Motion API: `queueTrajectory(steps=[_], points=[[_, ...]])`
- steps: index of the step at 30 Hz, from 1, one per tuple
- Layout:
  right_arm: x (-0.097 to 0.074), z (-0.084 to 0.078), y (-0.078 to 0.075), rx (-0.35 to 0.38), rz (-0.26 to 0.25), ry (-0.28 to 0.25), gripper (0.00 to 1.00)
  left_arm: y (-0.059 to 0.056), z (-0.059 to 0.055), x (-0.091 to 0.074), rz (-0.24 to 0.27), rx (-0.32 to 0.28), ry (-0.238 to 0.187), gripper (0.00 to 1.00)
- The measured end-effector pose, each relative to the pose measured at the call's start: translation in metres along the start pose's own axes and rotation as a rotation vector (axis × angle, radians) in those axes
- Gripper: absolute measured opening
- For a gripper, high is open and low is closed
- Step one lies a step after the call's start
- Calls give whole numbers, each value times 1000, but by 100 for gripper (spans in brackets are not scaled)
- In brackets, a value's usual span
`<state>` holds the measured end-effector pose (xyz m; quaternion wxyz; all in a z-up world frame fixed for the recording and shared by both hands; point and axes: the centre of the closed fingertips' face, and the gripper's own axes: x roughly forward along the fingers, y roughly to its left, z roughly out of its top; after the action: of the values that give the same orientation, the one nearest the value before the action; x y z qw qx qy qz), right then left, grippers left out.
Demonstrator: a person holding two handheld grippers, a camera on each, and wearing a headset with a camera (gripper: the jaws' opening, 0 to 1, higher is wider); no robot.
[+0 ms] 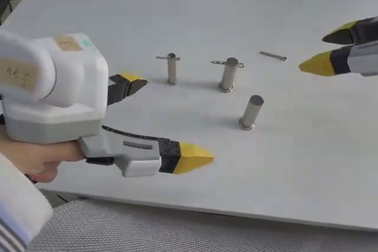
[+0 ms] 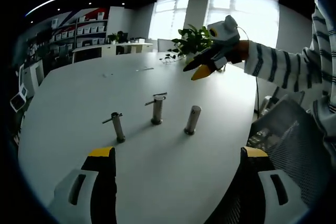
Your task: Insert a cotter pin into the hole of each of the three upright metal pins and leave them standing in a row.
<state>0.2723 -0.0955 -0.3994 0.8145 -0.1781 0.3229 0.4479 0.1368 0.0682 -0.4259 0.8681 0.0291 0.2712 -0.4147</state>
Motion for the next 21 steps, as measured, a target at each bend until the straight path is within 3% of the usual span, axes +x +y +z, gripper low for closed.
queueTrajectory(steps=[6, 9, 11, 13, 21], points=[[17, 4, -17, -6, 28, 39, 28, 2, 8, -3, 5, -1, -23, 99], [27, -10, -26, -95, 23, 148, 27, 3, 9, -4, 7, 1, -17, 99], [35, -16, -27, -130, 33, 190, 27, 2, 13, -6, 2, 2, -35, 98], [41, -16, -25, -137, 57, 194, 26, 0, 20, -7, -7, -12, -76, 97], [61, -16, -37, -183, 46, 238, 17, 3, 20, -10, -7, -9, -64, 97]])
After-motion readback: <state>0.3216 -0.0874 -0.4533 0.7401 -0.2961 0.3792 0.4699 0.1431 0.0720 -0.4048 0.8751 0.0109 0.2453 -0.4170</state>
